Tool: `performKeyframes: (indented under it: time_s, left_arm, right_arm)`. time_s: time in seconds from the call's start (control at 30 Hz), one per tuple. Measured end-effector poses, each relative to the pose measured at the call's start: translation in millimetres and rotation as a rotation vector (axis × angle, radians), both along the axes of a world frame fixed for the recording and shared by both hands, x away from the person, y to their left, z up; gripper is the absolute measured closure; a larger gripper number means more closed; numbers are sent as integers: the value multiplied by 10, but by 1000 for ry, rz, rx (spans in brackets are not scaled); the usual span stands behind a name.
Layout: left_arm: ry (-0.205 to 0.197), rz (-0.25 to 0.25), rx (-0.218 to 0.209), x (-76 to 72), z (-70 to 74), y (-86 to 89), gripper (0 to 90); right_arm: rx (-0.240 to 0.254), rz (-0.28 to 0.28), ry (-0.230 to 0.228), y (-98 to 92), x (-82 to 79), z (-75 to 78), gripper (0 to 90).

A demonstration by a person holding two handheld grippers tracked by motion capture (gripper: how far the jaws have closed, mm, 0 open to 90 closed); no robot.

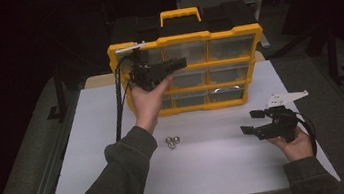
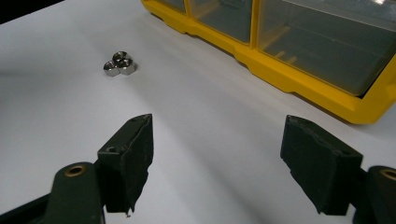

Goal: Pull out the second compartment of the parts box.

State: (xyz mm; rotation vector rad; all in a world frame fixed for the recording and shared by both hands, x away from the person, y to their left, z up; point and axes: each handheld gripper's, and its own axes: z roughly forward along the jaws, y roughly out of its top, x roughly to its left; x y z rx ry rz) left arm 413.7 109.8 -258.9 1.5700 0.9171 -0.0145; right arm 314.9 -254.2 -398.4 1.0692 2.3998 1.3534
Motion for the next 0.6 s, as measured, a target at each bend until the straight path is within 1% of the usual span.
performKeyframes:
  time_s: [0.07,0.1,0.13,0.2,0.23,0.33,0.43,0.47,0.5,0.57,0.6]
  left_arm:
    - [6,17,-19,23,7,-21,556]
    - [13,27,-37,34,14,-35,561]
    - [10,28,-41,44,18,-41,567]
    - [13,44,-71,52,37,-59,582]
    - [11,48,-80,57,42,-62,601]
    - [2,69,-79,64,51,-67,628]
    - [23,80,-117,101,36,-74,655]
    - [28,76,-116,111,30,-70,662]
    - [36,76,-129,123,24,-78,674]
    - [36,76,-134,126,27,-94,689]
    - [36,80,-143,124,34,-109,697]
  right_arm:
    - [3,0,-3,-12,1,-1,244]
    - [6,0,-8,-16,1,2,244]
    - [9,3,-13,-20,-2,7,247]
    - [8,5,-17,-20,-7,13,256]
    - [9,5,-16,-21,-8,14,262]
    - [16,4,-23,-25,-10,26,265]
    - [19,0,-33,-26,-17,36,264]
    - [20,2,-33,-24,-18,40,264]
    - [16,1,-34,-23,-20,44,264]
    - [21,-2,-36,-22,-24,51,264]
    - [23,-2,-39,-24,-24,55,265]
